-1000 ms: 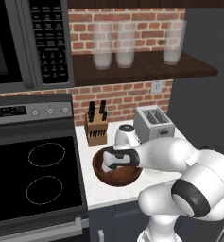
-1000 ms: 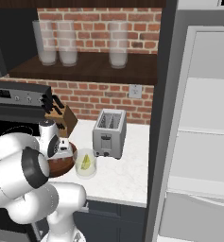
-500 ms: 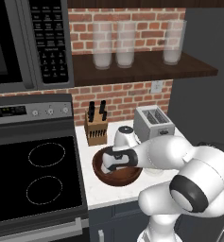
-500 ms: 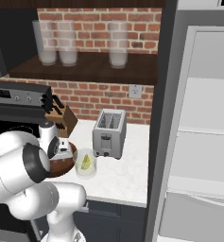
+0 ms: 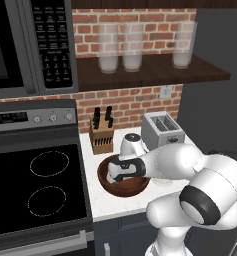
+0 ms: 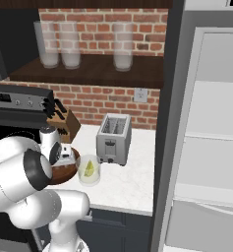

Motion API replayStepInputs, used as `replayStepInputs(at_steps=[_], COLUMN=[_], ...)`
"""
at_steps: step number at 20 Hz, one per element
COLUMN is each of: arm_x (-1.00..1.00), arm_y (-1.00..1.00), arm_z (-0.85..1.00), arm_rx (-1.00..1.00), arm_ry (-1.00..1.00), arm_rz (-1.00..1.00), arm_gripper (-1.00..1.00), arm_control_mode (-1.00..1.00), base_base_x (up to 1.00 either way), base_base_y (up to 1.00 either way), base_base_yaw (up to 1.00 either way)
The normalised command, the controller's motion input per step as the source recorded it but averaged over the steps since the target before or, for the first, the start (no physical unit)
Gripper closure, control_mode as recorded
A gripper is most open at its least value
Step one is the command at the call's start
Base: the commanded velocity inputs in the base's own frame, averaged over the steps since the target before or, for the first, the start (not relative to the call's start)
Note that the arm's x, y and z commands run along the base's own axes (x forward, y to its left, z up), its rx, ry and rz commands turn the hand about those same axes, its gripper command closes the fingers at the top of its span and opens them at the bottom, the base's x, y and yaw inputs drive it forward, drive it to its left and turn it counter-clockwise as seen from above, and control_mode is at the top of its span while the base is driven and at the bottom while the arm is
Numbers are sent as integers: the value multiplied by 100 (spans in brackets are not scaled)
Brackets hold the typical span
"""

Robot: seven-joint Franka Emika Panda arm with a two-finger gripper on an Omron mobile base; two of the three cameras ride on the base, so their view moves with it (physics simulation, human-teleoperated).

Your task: Grab a lemon wedge from the fridge and one ice cube from the ice bowl, and put them in the glass of lemonade.

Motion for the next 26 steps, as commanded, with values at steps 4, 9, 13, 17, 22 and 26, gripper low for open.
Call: replayStepInputs(at_steps=[4, 9, 13, 17, 22, 26], arm_x=[0, 0, 0, 0, -26, -40], arm_y=[0, 0, 0, 0, 0, 1], arm_z=[0, 0, 0, 0, 22, 84], arm_rx=[0, 0, 0, -5, -4, -4], arm_ry=[0, 0, 0, 8, -1, -15], arm_rz=[0, 0, 0, 0, 0, 0], arm_gripper=[100, 100, 100, 100, 100, 100], arm_control_mode=[-100, -100, -100, -100, -100, -100], base_base_x=[0, 0, 0, 0, 0, 0], base_base_y=[0, 0, 0, 0, 0, 0], base_base_yaw=[0, 0, 0, 0, 0, 0])
